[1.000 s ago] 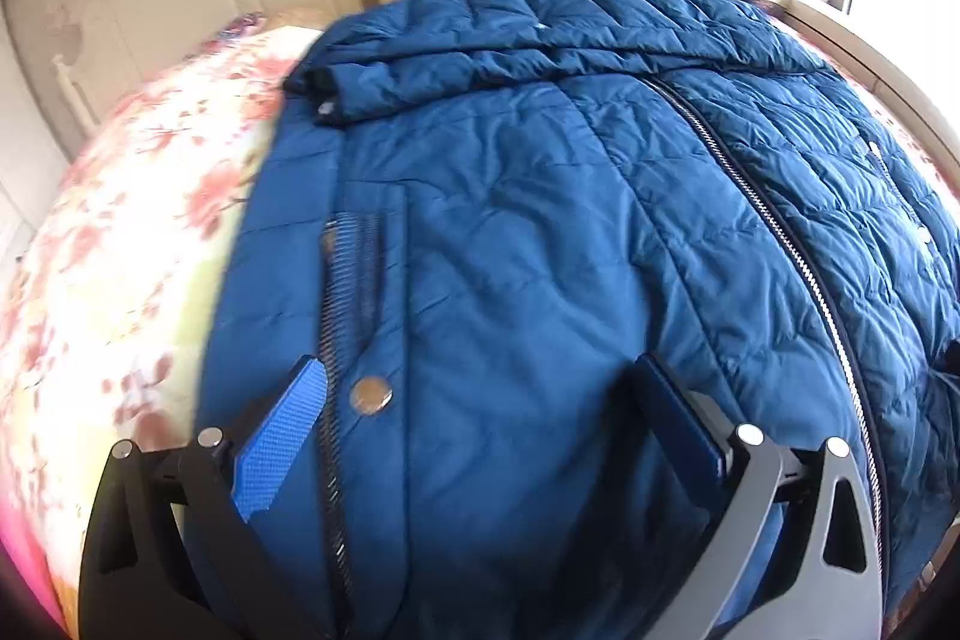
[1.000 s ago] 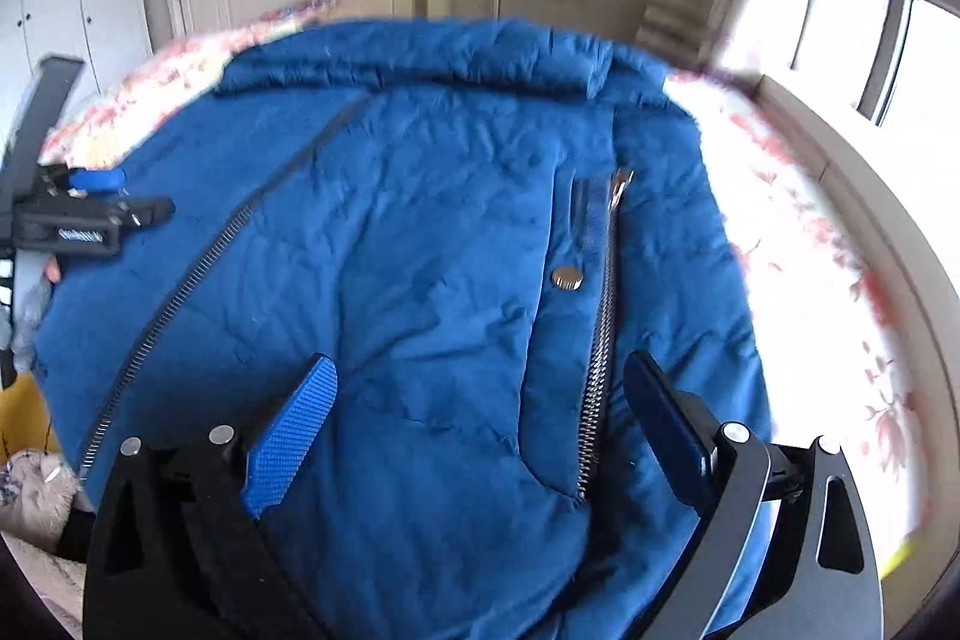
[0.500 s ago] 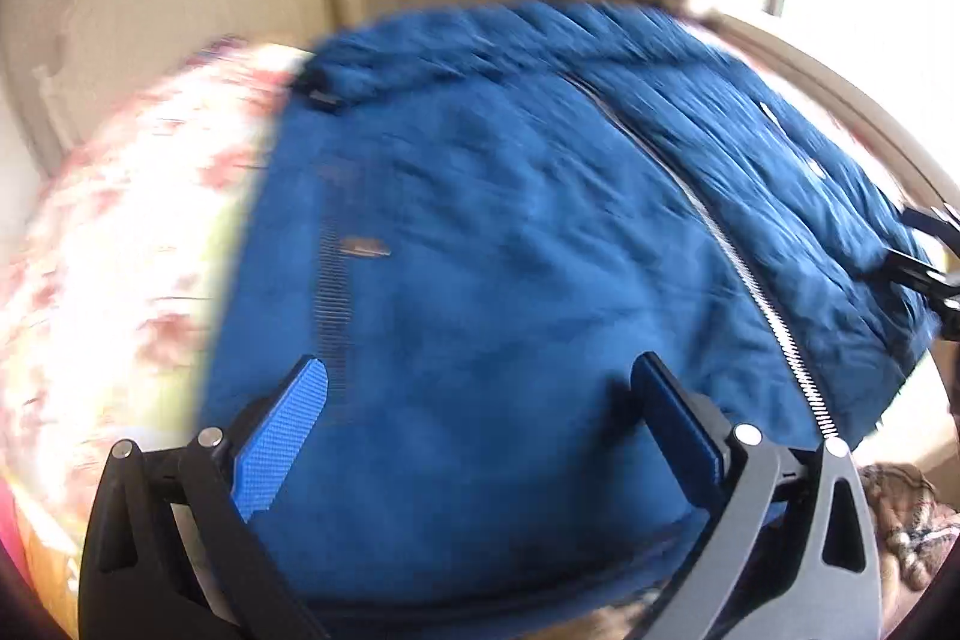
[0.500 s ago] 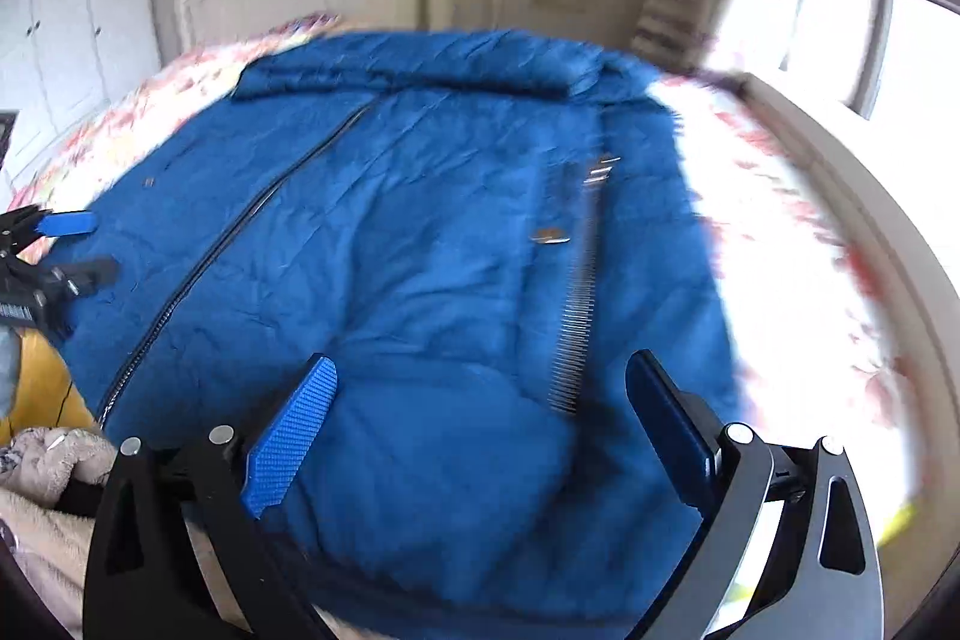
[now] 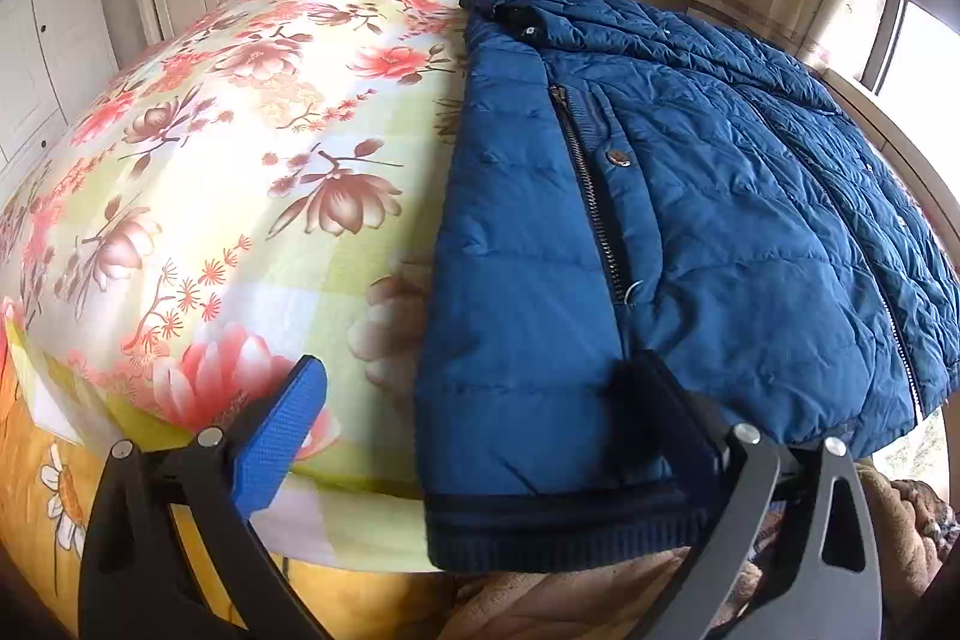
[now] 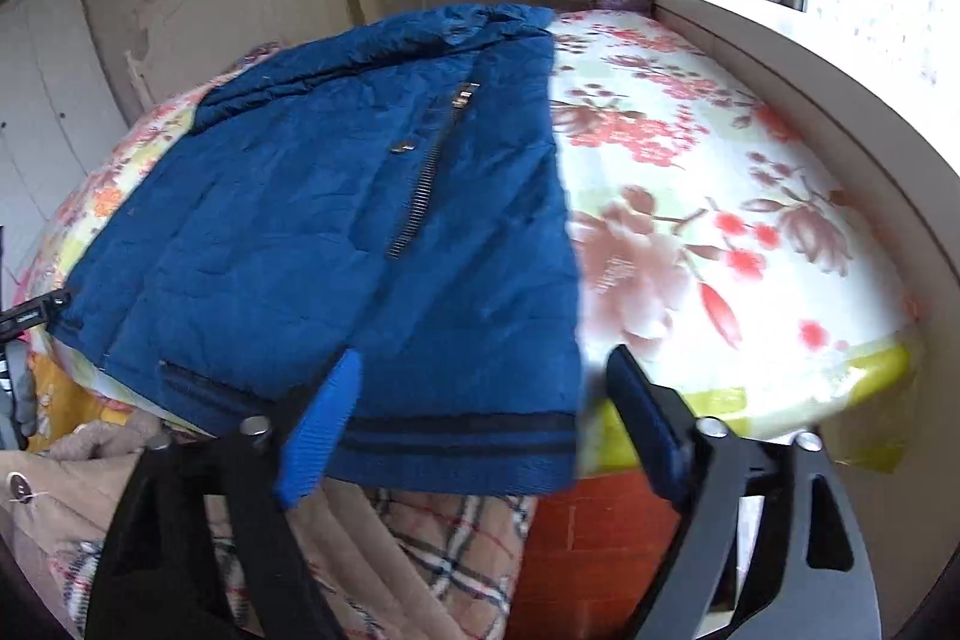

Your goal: Fold large clothes

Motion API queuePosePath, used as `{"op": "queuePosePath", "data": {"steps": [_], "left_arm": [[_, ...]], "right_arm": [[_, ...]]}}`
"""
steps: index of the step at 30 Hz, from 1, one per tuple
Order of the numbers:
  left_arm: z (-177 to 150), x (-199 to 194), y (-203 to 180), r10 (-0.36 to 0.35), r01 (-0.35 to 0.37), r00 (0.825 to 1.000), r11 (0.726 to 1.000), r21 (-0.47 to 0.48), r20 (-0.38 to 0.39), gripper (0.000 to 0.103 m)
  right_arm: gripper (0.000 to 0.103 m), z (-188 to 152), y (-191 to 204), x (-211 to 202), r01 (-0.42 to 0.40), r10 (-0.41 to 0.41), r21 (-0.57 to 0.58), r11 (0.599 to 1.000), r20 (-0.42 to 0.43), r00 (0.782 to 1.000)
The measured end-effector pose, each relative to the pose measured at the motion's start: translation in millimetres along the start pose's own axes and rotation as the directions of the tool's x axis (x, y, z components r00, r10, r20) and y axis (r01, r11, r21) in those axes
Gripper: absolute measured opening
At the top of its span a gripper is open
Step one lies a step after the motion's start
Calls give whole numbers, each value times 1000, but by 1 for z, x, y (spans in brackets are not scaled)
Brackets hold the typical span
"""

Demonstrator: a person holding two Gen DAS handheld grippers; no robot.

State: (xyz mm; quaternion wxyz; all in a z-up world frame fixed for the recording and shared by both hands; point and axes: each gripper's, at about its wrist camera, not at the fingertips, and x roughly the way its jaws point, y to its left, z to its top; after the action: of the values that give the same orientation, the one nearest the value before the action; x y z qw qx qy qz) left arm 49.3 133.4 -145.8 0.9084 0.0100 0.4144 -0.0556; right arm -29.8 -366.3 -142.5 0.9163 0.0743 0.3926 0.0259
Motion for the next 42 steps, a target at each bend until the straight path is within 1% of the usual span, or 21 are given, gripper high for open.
{"op": "queuePosePath", "data": {"steps": [3, 5, 7, 8, 9, 11, 12, 16, 19, 21, 23, 27, 29, 30, 33, 35, 37, 38, 40, 41, 42], "left_arm": [[1, 3, 2, -35, 35, 999, 999, -4, 3, 94], [2, 8, 1, -36, 36, 999, 999, 21, 12, 93], [5, 7, -5, -73, 71, 997, 995, 76, 17, 66], [6, 3, -9, -121, 120, 993, 989, 90, 11, 38], [5, 0, -16, -124, 123, 992, 986, 110, 5, 30], [2, -5, -24, -106, 100, 994, 983, 155, 28, 17], [1, -10, -21, -121, 114, 992, 984, 138, 41, 14], [-9, -49, 4, -209, 206, 973, 978, 39, 100, 11], [-19, -94, 20, -257, 255, 956, 966, 34, 138, 11], [-23, -126, 32, -284, 285, 942, 958, 18, 180, 11], [-23, -164, 43, -313, 324, 914, 946, -2, 257, 11], [8, -218, 52, -351, 384, 831, 923, 10, 432, 12], [40, -218, 53, -354, 401, 809, 916, -2, 469, 12], [63, -211, 51, -352, 407, 805, 913, -13, 477, 13], [130, -176, 48, -338, 404, 828, 913, -59, 447, 14], [177, -136, 43, -310, 380, 862, 919, -106, 400, 17], [221, -84, 43, -287, 353, 901, 921, -165, 325, 18], [242, -50, 45, -282, 340, 923, 917, -208, 263, 21], [265, -7, 53, -246, 290, 951, 921, -262, 186, 52], [275, 9, 62, -187, 240, 962, 926, -291, 199, 76], [279, 17, 70, -134, 199, 966, 930, -309, 220, 79]], "right_arm": [[76, 1, 5, 5, 2, -2, -19, 1000, 19, 1000], [72, 1, 8, 6, 18, -17, -49, 999, 38, 999], [58, -1, 15, 5, 13, -9, -87, 996, 50, 999], [53, -2, 17, 4, 4, 2, -98, 995, 55, 999], [43, -2, 16, 3, -13, 19, -100, 995, 57, 998], [38, -5, 16, 0, -32, 39, -99, 995, 65, 997], [36, -7, 16, -3, -37, 44, -102, 994, 72, 996], [34, -14, 15, -29, -136, 141, -90, 987, 52, 989], [33, -21, 21, -78, -233, 246, -143, 962, 84, 966], [33, -22, 29, -120, -278, 309, -195, 941, 149, 939], [33, -14, 37, -163, -289, 344, -234, 928, 244, 907], [33, 31, 50, -204, -247, 344, -282, 927, 373, 862], [34, 62, 52, -202, -224, 323, -273, 935, 406, 855], [34, 90, 53, -191, -213, 309, -264, 941, 405, 861], [34, 156, 47, -144, -219, 274, -185, 958, 368, 888], [35, 205, 29, -92, -211, 227, -84, 974, 314, 922], [39, 234, 12, -46, -254, 247, 1, 967, 243, 938], [42, 250, -4, -14, -290, 268, 88, 953, 201, 942], [65, 264, -29, 25, -366, 334, 220, 904, 170, 927], [70, 268, -43, 40, -381, 344, 271, 884, 175, 923], [79, 270, -50, 47, -371, 328, 285, 884, 189, 926]]}}
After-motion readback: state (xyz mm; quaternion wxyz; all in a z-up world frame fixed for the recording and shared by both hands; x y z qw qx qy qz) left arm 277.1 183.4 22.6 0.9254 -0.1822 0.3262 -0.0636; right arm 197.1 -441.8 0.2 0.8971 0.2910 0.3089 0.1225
